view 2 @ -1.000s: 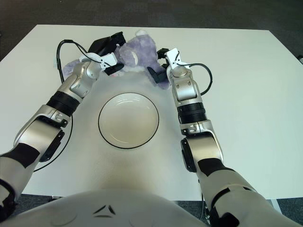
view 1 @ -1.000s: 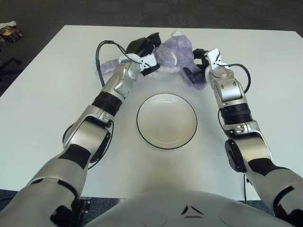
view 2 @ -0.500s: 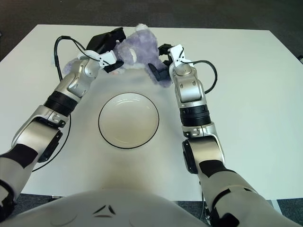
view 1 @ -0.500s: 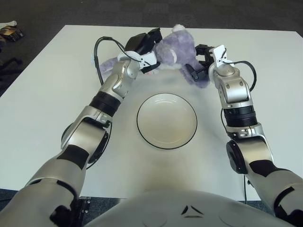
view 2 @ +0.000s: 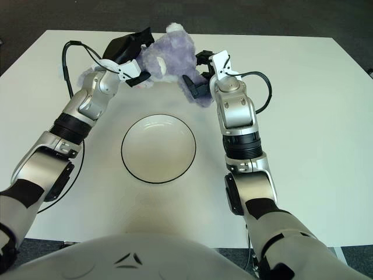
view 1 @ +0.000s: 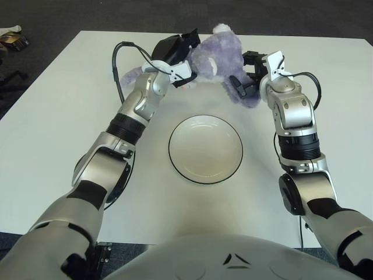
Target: Put the doll into the plate.
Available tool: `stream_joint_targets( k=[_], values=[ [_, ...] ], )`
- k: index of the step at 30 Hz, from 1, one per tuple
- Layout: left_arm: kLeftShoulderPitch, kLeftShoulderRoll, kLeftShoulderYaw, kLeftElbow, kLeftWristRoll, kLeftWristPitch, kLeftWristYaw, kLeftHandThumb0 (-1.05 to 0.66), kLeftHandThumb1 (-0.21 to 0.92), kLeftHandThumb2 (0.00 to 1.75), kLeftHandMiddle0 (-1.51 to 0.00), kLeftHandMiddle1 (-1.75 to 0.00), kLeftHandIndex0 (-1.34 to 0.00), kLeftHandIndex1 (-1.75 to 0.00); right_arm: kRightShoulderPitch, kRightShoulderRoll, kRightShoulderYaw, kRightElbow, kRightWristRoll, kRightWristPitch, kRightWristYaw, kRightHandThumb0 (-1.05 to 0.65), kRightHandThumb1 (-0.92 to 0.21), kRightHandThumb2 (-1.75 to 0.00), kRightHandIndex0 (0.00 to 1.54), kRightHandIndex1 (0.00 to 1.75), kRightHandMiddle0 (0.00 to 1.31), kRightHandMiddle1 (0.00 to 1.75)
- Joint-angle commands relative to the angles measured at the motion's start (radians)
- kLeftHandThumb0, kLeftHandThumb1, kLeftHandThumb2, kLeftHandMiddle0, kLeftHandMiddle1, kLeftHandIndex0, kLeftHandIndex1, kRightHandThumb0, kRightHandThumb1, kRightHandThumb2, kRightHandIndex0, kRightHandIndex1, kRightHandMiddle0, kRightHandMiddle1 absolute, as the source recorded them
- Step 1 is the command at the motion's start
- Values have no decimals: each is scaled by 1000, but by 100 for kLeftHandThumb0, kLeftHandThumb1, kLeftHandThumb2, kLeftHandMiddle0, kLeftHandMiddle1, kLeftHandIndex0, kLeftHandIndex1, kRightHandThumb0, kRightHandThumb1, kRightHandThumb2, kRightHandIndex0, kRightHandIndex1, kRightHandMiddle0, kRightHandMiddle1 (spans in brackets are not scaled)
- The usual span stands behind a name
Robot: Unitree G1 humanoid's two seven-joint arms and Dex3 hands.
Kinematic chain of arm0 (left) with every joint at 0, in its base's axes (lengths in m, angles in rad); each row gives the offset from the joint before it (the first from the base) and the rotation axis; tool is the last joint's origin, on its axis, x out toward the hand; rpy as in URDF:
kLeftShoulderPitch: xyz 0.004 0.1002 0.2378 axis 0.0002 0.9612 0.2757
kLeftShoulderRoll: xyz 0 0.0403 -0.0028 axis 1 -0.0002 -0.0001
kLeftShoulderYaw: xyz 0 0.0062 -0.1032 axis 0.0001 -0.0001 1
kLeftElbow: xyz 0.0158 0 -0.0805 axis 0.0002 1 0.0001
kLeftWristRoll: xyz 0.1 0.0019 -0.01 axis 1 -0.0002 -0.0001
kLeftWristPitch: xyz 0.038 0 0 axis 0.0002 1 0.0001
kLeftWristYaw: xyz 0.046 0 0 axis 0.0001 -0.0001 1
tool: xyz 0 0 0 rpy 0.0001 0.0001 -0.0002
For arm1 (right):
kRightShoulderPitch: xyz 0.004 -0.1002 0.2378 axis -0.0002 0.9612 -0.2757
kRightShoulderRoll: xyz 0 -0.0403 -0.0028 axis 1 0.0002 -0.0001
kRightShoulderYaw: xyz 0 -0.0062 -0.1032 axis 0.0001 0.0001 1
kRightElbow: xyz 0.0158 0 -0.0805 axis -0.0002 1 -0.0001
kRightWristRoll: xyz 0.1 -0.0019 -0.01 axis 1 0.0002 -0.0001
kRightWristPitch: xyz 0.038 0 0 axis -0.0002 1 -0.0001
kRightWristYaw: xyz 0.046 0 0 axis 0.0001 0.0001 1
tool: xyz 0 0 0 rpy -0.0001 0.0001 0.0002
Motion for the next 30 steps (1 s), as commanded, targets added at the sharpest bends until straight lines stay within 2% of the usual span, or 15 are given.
stream_joint_targets(
  k=[1,7,13,21,27,30],
  values=[
    [36,14,6,-101,11,11,-38,0,1,162,-86,-162,-64,-175,14,-20,11,-96,17,35,27,0,-1,-162,89,160,62,175],
    [83,22,17,-233,32,81,-84,0,1,162,-86,-162,-64,-175,28,-40,35,-178,12,91,32,0,-2,-161,89,157,62,175],
    [123,18,20,-325,48,137,-123,0,1,162,-87,-161,-64,-175,49,-51,49,-221,13,103,34,0,-1,-160,90,156,62,175],
    [198,36,28,-439,57,155,-166,0,1,163,-86,-163,-63,-175,130,-138,171,-329,-71,30,31,0,1,-163,90,157,64,175],
    [239,54,46,-470,34,121,-174,0,1,164,-86,-165,-63,-175,171,-145,195,-356,-97,-22,25,0,5,-168,93,158,67,175],
    [274,61,69,-498,-10,99,-189,0,0,164,-87,-165,-63,-175,212,-162,215,-373,-124,-84,15,0,5,-168,92,160,67,175]
  ],
)
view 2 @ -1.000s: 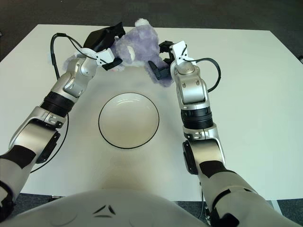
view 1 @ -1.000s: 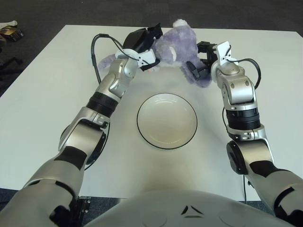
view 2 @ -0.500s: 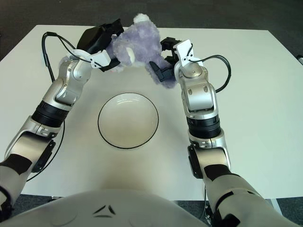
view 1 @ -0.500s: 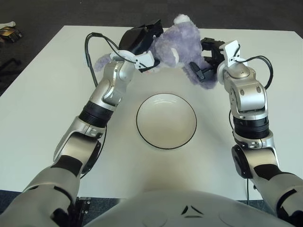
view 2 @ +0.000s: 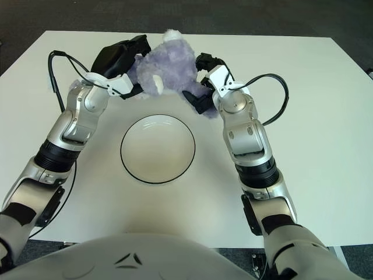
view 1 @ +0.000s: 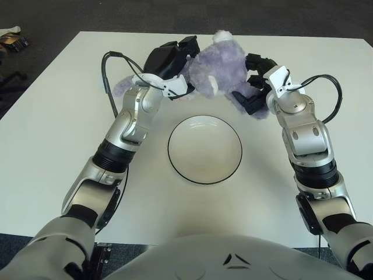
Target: Put the doll into the plate.
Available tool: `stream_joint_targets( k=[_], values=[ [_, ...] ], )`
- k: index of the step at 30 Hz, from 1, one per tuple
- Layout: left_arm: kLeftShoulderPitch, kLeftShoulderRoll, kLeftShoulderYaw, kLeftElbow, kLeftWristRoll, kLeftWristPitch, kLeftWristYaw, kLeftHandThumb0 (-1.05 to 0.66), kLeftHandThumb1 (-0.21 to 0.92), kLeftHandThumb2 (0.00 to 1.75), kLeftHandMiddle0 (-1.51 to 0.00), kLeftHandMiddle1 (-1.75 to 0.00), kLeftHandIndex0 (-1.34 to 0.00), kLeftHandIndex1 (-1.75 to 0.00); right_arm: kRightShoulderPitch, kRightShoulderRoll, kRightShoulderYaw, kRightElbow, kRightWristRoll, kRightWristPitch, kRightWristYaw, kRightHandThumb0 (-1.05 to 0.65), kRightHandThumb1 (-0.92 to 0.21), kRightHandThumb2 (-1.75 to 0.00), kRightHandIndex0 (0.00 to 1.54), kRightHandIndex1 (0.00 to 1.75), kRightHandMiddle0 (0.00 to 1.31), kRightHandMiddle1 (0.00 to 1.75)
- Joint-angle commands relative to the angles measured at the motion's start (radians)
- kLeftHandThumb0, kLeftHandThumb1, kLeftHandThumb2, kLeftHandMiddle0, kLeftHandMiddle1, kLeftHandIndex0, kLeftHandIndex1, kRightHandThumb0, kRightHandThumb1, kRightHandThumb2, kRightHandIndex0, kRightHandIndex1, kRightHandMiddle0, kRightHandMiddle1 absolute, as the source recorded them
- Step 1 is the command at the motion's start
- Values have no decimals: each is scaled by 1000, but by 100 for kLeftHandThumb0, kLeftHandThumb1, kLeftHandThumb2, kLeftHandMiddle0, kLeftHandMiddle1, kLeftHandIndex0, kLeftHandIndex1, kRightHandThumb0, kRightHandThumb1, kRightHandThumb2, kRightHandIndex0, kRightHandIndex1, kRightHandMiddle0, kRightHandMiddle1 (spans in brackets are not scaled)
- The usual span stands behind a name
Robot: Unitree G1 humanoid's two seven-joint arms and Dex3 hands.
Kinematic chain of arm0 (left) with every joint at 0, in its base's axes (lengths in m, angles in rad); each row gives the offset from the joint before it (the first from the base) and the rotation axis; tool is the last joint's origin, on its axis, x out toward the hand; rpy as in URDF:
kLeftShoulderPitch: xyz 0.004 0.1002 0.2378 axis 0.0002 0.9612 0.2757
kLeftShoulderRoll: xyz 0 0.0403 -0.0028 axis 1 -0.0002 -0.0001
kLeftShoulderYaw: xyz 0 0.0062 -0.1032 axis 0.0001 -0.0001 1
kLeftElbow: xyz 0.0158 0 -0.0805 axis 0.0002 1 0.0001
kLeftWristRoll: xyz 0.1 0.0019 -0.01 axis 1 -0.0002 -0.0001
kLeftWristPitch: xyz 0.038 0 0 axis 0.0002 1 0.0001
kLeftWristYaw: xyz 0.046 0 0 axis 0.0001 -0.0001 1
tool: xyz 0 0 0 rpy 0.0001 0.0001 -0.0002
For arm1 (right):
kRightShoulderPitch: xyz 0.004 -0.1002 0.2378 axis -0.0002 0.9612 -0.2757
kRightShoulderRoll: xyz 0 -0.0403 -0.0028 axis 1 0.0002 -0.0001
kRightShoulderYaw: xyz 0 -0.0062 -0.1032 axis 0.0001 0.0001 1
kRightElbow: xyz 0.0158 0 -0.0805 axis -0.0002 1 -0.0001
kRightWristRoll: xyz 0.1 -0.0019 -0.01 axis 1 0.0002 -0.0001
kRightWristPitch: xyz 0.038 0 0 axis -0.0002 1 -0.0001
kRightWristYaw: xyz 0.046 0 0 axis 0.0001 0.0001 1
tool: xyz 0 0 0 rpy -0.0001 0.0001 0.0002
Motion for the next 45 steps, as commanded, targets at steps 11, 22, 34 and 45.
stream_joint_targets(
  k=[11,22,34,45],
  values=[
    [77,33,58,-90,-81,-87,-45,0,1,162,-88,-160,-62,-175,118,-47,27,-82,-75,-175,0,0,-7,-161,78,174,58,175],
    [54,63,73,-43,-87,-143,-67,0,0,163,-89,-160,-63,-175,147,-69,-9,-70,-64,-312,29,0,-1,-167,82,174,63,175],
    [19,72,75,-13,-88,-163,-96,0,-1,164,-90,-160,-64,-175,165,-88,-62,-19,-36,-488,66,0,2,-170,85,174,65,175],
    [-18,74,91,50,-164,-261,-116,0,-4,166,-92,-159,-66,-175,171,-83,-91,-20,-15,-513,103,0,9,-173,96,161,69,175]
  ],
)
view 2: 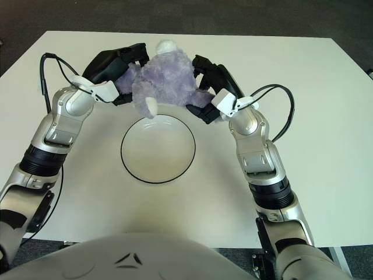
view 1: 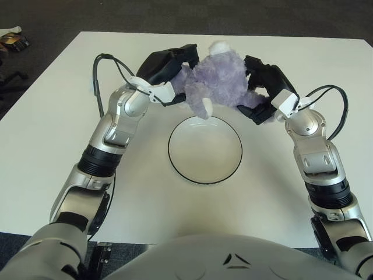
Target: Put the doll into the plate.
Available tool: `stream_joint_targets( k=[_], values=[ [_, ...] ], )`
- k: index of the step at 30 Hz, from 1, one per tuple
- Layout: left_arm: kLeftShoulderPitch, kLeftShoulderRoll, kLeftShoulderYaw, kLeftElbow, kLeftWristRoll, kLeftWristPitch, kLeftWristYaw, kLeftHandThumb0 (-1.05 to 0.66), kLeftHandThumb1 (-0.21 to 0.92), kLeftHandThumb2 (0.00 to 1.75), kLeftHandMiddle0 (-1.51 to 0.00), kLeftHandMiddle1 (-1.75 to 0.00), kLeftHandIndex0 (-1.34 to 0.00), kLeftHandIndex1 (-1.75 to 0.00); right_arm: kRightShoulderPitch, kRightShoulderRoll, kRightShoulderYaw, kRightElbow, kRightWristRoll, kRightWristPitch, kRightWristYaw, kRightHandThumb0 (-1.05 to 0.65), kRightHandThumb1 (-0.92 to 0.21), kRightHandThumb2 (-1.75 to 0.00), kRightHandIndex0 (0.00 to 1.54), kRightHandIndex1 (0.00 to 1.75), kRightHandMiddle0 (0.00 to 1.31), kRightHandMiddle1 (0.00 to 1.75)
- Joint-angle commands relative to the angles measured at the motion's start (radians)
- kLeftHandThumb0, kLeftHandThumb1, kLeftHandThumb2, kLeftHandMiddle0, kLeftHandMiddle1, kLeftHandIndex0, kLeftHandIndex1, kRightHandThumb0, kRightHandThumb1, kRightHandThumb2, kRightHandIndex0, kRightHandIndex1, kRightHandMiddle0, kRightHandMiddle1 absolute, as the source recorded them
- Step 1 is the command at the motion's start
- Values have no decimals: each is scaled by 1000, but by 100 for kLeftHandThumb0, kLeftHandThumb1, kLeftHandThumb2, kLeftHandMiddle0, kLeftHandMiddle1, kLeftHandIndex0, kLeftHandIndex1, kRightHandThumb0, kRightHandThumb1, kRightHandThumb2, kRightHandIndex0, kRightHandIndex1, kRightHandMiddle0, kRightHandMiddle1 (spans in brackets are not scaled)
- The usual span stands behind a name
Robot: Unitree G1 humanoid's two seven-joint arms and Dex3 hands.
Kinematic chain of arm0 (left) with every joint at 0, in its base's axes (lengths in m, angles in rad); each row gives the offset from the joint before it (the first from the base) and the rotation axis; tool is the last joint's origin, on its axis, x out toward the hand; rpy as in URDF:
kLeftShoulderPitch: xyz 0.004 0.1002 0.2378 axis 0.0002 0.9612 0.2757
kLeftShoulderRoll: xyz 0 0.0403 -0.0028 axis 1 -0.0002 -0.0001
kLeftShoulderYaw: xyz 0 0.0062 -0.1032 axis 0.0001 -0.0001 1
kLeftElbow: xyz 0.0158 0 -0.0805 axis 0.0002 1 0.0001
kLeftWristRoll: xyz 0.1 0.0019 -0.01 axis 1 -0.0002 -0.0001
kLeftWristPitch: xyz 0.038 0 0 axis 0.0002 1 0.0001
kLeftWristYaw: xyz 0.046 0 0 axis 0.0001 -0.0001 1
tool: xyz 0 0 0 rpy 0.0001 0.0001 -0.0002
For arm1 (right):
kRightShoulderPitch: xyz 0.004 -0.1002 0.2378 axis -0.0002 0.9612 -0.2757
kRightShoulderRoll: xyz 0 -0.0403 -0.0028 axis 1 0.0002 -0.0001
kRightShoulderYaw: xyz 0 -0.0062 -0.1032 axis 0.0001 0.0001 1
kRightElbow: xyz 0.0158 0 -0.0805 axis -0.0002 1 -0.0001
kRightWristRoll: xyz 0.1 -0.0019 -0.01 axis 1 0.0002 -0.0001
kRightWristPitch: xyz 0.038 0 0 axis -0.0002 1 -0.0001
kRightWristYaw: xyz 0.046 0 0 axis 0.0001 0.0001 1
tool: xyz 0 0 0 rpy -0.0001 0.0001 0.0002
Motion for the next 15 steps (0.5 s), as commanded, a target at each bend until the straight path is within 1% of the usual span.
stream_joint_targets(
  k=[1,5,10,13,15],
  values=[
    [-33,14,15,27,-14,-41,-1,0,-4,167,-92,-159,-66,-175,7,-7,-12,-7,17,-25,23,0,9,-173,96,161,69,175],
    [-43,20,17,50,-21,-91,2,0,-7,170,-94,-160,-69,-175,12,-15,-17,-9,20,-43,42,0,10,-174,97,161,69,175],
    [-52,23,21,71,-47,-121,-16,0,-10,173,-96,-159,-71,-175,13,-25,-21,3,17,-81,56,0,9,-174,95,164,69,175],
    [-53,30,22,87,-36,-168,4,0,-11,174,-96,-160,-71,-175,24,-31,-29,0,26,-103,68,0,9,-174,95,164,69,175],
    [-48,29,26,87,-40,-169,-1,0,-11,174,-96,-160,-72,-175,30,-32,-34,-1,32,-111,74,0,9,-174,95,164,69,175]
  ],
)
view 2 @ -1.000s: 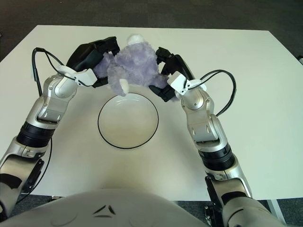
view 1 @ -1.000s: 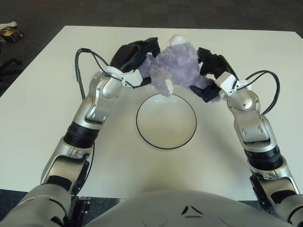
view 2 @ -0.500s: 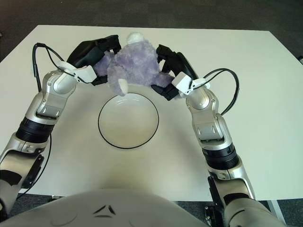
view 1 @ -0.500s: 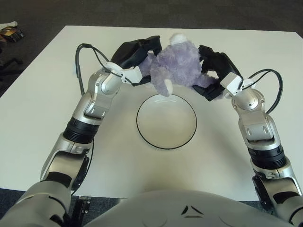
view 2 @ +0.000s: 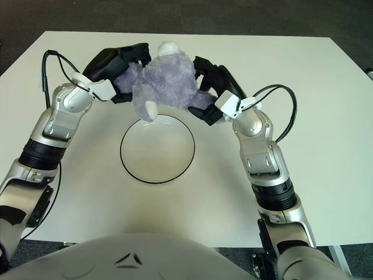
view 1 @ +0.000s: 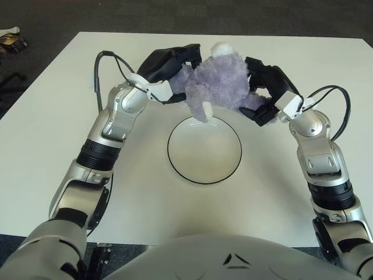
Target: Put the doll into the plate.
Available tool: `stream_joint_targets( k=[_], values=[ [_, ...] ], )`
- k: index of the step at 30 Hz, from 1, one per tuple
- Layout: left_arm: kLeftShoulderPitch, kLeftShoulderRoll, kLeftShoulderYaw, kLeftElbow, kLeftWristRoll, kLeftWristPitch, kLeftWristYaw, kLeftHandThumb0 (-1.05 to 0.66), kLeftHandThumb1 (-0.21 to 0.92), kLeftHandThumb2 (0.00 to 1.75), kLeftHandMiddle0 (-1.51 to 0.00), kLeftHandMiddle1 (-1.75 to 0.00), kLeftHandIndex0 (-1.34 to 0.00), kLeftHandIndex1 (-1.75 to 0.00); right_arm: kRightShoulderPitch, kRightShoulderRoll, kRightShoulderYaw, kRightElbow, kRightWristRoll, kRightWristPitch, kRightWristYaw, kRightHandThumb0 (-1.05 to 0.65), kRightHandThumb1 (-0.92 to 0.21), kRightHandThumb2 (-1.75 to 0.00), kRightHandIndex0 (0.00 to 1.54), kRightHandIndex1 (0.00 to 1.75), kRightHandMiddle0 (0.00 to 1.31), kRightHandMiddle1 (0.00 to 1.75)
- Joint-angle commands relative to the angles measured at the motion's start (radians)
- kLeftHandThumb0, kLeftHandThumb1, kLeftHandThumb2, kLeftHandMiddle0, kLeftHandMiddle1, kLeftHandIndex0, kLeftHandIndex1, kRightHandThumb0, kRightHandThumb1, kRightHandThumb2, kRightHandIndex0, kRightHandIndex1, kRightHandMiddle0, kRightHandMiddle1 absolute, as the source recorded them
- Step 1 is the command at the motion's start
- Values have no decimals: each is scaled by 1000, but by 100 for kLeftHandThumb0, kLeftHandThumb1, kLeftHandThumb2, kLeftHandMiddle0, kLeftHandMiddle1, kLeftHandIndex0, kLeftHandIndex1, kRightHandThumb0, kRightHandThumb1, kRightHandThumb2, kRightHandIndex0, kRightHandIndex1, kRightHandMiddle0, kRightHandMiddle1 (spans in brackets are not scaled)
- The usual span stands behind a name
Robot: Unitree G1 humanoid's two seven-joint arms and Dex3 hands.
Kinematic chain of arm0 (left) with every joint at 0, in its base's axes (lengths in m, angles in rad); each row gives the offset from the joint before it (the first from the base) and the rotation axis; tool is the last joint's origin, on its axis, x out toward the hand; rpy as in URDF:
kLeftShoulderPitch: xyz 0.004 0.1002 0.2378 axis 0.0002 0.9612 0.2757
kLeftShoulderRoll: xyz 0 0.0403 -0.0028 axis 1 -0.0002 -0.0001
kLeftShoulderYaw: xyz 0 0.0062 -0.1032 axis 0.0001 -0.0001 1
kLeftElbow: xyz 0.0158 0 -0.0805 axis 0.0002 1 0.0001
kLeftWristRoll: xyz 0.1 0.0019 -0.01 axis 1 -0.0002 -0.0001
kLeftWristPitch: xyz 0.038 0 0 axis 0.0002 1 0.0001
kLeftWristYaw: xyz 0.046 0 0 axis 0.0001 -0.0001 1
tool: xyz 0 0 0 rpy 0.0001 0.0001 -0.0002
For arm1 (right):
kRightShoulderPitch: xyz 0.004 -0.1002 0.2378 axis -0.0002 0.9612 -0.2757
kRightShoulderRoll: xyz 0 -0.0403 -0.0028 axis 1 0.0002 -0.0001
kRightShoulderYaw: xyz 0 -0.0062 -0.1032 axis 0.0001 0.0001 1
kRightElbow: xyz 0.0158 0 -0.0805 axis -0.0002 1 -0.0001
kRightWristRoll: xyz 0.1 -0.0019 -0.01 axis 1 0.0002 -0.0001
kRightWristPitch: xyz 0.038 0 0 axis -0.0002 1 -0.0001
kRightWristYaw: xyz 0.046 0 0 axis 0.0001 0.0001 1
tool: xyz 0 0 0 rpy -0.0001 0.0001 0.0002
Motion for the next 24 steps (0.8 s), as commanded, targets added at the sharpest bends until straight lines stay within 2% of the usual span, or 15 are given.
stream_joint_targets(
  k=[1,5,16,24],
  values=[
    [-16,14,17,2,-17,-10,-12,0,-11,174,-96,-160,-72,-175,11,-18,-12,-3,19,-42,26,0,10,-174,95,163,70,175],
    [-6,14,25,-15,-30,14,-33,0,-11,175,-96,-161,-72,-175,18,-24,-14,-7,13,-62,25,0,11,-175,98,159,71,175],
    [28,27,34,-94,-79,70,-120,0,-11,174,-97,-159,-72,-175,38,-37,-17,-24,9,-95,35,0,9,-174,94,165,70,175],
    [49,59,36,-131,-75,40,-139,0,-9,172,-96,-159,-69,-175,49,-49,-16,-43,18,-84,76,0,8,-173,94,165,69,175]
  ],
)
